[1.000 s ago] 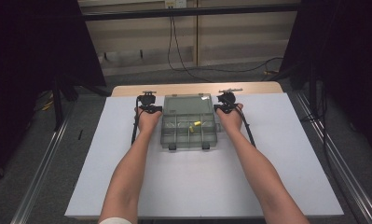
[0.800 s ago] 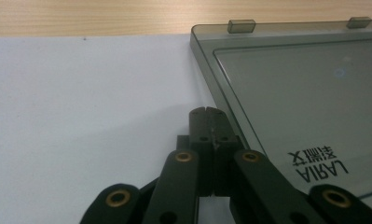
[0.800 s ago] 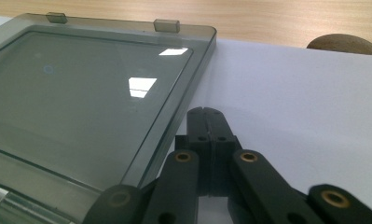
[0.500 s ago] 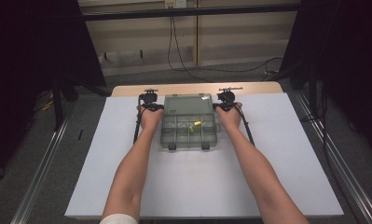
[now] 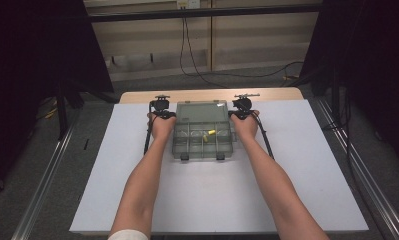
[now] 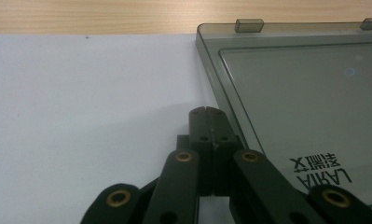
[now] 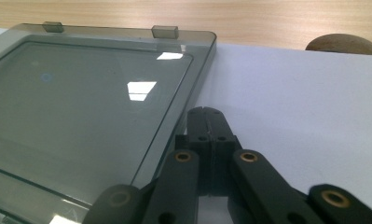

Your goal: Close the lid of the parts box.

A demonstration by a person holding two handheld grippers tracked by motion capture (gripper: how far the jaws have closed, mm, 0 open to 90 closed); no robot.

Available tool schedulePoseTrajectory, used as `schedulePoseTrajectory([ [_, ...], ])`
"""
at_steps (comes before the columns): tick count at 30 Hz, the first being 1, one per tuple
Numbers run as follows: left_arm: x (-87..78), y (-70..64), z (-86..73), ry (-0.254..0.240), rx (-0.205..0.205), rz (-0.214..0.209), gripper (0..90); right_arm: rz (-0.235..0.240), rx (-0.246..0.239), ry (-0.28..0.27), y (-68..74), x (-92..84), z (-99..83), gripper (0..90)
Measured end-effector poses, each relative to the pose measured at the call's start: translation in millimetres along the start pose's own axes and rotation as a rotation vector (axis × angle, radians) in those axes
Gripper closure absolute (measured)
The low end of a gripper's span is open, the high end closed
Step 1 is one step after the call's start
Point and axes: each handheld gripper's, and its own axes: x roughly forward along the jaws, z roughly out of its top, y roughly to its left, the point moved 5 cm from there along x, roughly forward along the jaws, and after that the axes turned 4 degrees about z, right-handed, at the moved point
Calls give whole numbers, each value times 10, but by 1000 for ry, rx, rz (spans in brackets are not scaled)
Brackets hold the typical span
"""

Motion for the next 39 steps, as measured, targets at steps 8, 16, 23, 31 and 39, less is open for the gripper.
schedulePoseTrajectory([
  [8, 8, -23, 9, 5, -7, 17, 900, -23, -24, 12, 19, 10, 3, 900],
  [16, -11, -6, 4, 8, -23, 2, 900, 2, 11, -5, -2, 2, -3, 900],
  [23, -53, -5, 4, 7, -77, -33, 900, 31, 43, -26, -14, -10, 4, 900],
  [31, -205, -5, 31, -29, -117, -81, 900, 57, 75, -68, -9, -105, 33, 900],
  [39, -346, -19, 47, -75, -94, -99, 900, 82, 49, -107, 25, -247, 100, 900],
])
